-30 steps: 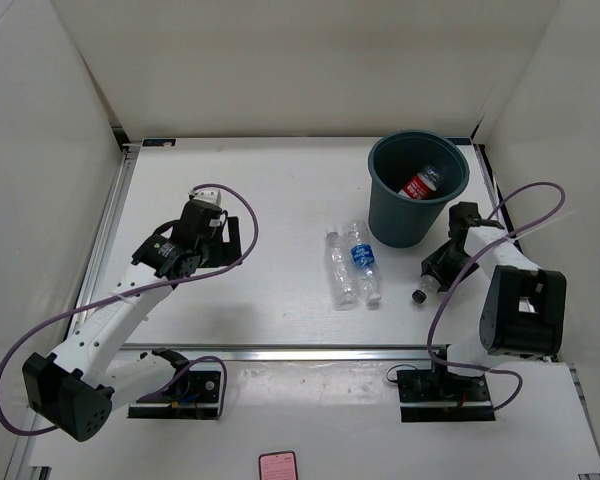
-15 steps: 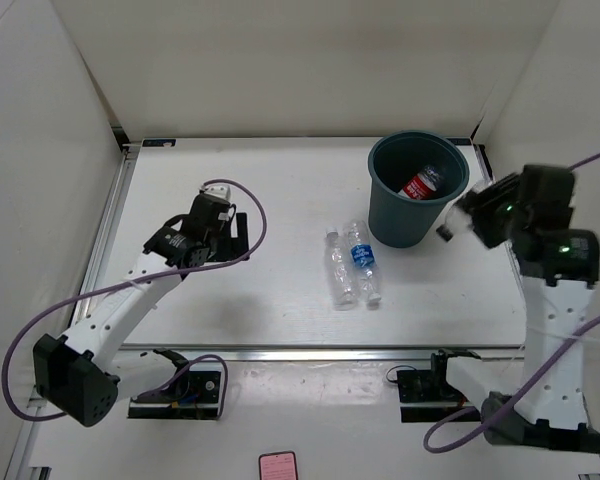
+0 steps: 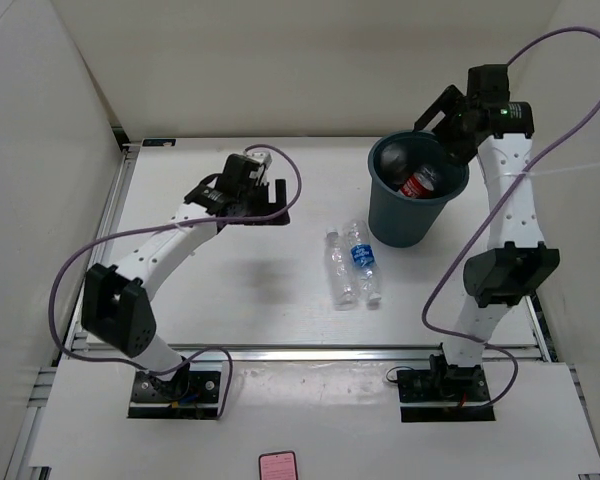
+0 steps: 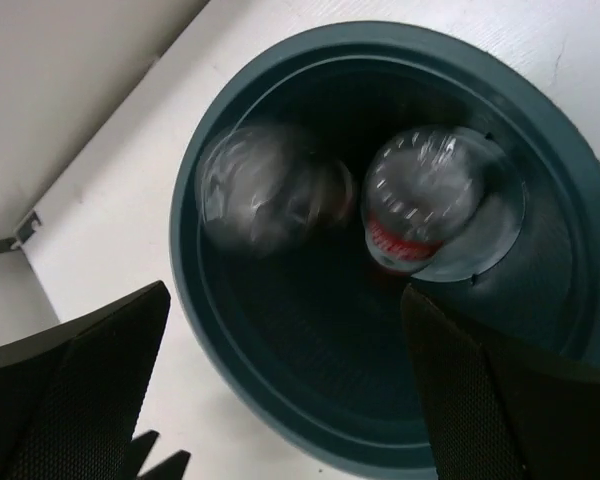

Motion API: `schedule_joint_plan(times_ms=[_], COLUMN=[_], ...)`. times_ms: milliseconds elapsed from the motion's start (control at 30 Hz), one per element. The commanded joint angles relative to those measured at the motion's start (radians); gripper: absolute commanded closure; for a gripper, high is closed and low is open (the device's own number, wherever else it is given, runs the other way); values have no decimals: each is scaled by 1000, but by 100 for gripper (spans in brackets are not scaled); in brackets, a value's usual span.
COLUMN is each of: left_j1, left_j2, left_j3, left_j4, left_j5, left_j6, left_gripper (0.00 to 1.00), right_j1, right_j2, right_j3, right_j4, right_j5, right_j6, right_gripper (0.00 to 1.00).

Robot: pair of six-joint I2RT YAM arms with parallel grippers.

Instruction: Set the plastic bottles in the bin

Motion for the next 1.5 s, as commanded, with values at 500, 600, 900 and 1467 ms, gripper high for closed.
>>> schedule_joint_plan(times_ms=[500,600,900,1467], left_j1=[-33,-44,-72,-99], left_j2=[667,680,729,790], left_j3=[496,517,545,565], left_j4=[79,79,70,60], left_j5=[511,501,520,606], left_j6=[-191,-200,-209,-209], left_gripper=[0,0,0,0], right_j1=[-27,-38,-112,-130], right_j2=[-399,-399,-461,-544], right_j3=[-132,-142,-221,-333], right_j4=[98,88,79,52], right_j5=[-11,-11,-11,9], right_j6=[-208,-231,-240,-249], right_gripper=[0,0,0,0])
